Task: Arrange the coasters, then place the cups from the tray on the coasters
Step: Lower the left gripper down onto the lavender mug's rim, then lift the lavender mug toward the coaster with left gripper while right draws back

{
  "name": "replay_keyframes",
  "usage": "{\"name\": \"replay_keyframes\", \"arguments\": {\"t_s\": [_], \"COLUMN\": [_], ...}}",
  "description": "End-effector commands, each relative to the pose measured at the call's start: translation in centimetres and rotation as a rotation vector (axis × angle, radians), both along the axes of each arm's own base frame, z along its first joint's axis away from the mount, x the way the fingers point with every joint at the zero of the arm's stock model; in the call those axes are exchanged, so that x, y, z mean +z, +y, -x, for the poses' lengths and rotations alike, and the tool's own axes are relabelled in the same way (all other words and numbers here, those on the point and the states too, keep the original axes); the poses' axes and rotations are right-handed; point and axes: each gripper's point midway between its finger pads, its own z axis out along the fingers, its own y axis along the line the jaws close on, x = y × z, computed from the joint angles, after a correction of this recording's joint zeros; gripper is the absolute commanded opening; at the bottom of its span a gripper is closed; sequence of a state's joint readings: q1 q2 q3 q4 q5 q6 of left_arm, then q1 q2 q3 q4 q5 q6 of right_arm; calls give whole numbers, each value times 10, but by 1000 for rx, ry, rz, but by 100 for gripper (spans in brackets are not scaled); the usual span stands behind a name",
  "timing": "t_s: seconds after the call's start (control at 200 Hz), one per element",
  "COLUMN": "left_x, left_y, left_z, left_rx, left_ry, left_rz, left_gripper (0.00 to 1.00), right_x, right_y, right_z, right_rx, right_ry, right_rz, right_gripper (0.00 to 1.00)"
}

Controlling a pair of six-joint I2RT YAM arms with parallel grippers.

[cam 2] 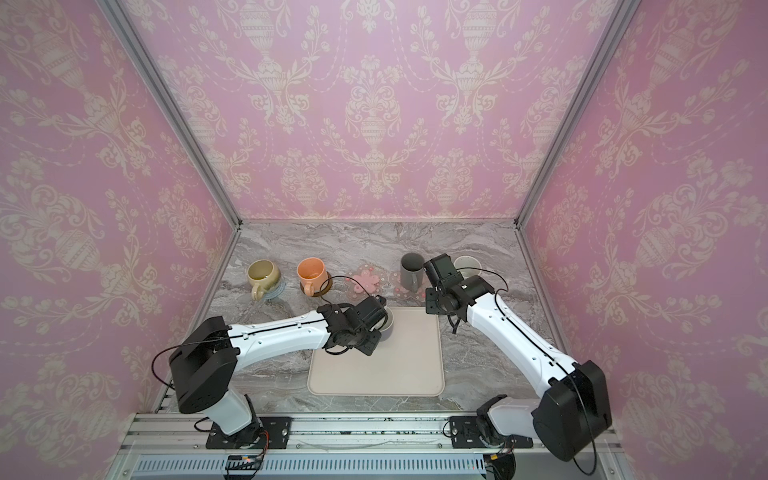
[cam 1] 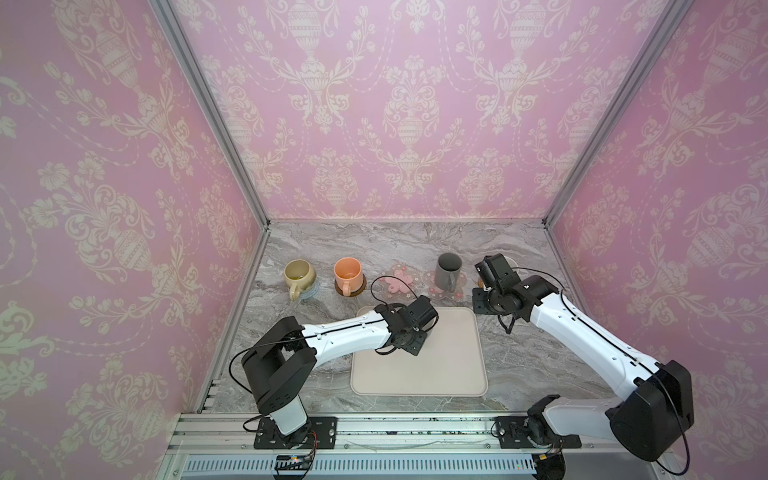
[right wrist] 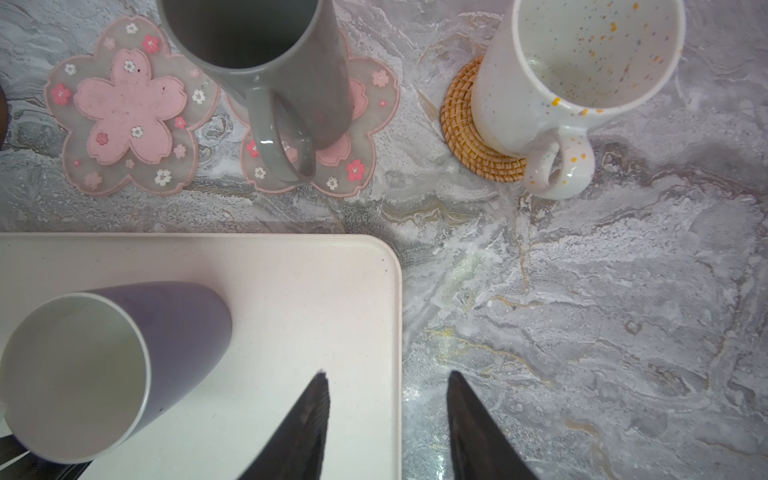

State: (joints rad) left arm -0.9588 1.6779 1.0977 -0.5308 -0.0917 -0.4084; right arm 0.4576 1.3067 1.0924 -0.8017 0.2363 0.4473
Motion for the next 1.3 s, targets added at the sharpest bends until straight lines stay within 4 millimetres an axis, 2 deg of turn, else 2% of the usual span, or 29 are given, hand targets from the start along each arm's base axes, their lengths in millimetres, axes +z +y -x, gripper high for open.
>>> {"name": "replay_keyframes", "arguments": {"t_s": [0.0, 0.095, 0.375, 0.65, 0.856, 1.106, 1.296], "left_x": [2, 6, 25, 51, 61, 75, 77], "left_y": [11, 17, 30, 43, 57, 56, 55], "left_z": [-8, -12, -25, -47, -68, -97, -111], "left_rx": [34, 68, 123, 159, 236, 269, 287], "left_ry": [-36, -44, -75, -121, -161, -202, -221], "left_rz": [-27, -32, -19, -10, -6, 15, -5], "left_gripper": [3, 0, 0, 0, 0, 0, 0], "right_x": [-1, 0, 2, 6, 11, 18, 23], "right_y": [-10, -12, -22, -33, -45, -57, -67], "right_z": [8, 11, 25, 37, 47, 57, 68], "right_rx": [-35, -40, -68, -89, -104, -112, -131], "right_ry": [8, 4, -12, -28, -50, -62, -75], "right_rz": [13, 13, 14, 29, 55, 93, 110], "right_gripper": [48, 48, 49, 49, 50, 51, 52]}}
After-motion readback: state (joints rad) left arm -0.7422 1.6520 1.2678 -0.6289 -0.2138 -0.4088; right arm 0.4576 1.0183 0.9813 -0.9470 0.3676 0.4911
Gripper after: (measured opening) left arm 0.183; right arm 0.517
